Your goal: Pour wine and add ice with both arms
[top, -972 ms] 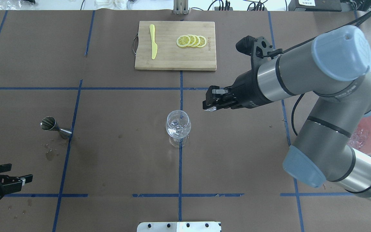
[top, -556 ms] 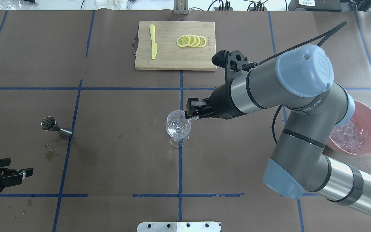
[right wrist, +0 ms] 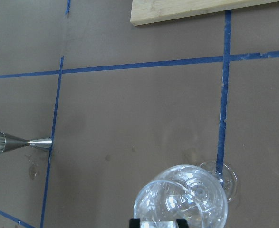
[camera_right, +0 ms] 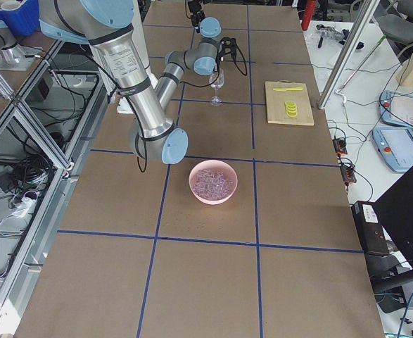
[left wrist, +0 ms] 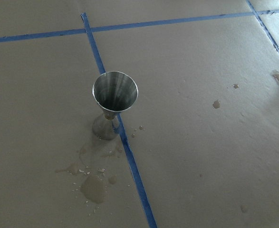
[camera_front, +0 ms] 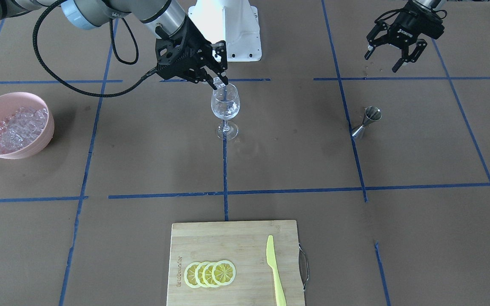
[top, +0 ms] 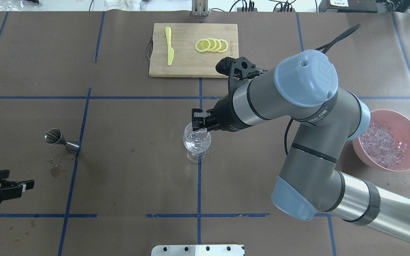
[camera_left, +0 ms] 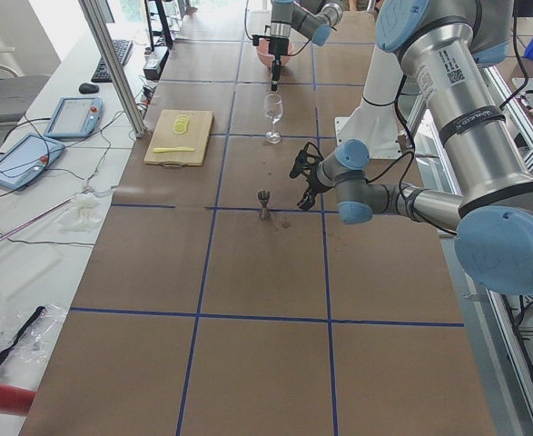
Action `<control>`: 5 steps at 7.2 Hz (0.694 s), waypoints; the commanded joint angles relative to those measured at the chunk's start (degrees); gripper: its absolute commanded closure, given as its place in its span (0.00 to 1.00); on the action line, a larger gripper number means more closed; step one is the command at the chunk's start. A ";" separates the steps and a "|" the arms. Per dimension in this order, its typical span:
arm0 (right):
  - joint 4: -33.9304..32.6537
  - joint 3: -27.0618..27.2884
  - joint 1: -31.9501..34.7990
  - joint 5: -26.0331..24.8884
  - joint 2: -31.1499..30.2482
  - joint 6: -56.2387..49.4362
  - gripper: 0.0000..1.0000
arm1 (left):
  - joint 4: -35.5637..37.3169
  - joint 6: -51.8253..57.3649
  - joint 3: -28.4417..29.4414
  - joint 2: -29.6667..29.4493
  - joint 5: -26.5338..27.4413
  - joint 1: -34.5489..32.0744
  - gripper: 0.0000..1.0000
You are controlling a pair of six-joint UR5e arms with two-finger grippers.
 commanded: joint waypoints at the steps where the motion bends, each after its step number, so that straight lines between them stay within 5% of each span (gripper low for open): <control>1: -0.07 -1.51 -0.12 -0.35 1.44 0.53 0.43 | 0.01 0.10 0.15 -0.40 -1.29 -0.62 0.00; 2: -0.06 -1.33 -0.12 -0.43 1.62 2.01 0.01 | 0.01 0.10 0.15 -0.84 -3.82 -2.28 0.00; 5: -0.15 -0.46 0.23 -0.87 1.71 2.20 0.00 | 7.97 3.67 0.23 -7.14 -10.76 -9.11 0.00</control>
